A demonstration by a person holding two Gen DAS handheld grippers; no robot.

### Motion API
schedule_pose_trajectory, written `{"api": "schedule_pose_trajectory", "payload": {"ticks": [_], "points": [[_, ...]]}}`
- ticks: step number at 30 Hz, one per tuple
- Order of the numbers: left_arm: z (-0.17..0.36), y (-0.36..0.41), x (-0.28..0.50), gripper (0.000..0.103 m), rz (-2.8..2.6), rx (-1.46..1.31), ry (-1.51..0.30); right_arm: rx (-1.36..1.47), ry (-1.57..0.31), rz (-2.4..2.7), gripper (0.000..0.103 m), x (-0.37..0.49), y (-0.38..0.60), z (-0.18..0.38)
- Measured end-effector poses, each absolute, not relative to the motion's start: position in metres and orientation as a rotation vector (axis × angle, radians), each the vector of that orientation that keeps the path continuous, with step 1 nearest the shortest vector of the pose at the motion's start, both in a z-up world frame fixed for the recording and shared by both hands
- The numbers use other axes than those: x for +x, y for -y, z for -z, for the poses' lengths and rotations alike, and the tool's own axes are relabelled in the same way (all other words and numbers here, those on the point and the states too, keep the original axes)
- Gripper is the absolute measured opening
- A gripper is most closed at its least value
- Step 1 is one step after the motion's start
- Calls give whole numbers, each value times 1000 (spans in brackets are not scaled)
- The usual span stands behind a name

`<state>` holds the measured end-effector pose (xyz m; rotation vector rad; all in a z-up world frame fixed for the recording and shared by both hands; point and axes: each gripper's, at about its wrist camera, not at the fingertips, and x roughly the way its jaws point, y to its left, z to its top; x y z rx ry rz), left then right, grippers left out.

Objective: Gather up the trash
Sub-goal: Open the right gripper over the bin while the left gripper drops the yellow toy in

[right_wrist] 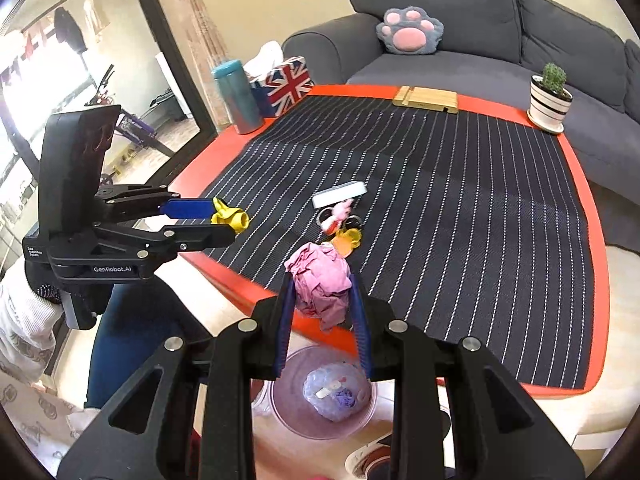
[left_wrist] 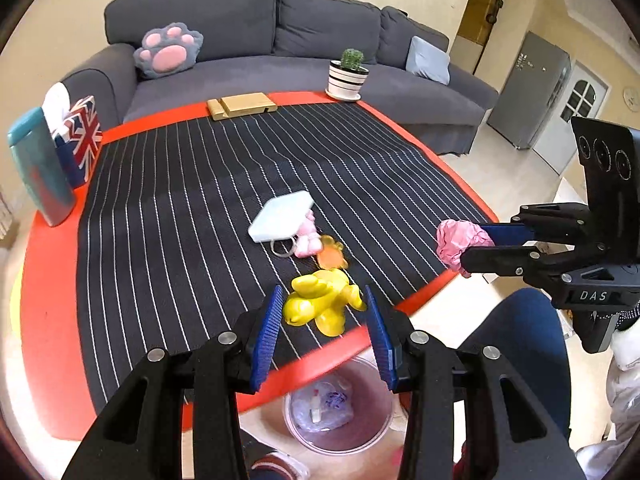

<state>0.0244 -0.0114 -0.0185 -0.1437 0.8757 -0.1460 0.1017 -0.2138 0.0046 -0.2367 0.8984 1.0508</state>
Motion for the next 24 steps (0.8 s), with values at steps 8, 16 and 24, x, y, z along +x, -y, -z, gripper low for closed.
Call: {"api": "schedule_pose_trajectory", "payload": {"ticks": [8,16,24], "points": [[19,24,-4,41,163,-165,-863,-290,-899,-1079,27,68,222,-1],[23,33,-19,41,177,-161,-870,-304,-947,-1098,27,54,219,20],[24,33,-22,41,179,-170,-870,-288,-965,-1131,27,51,215,26]]}}
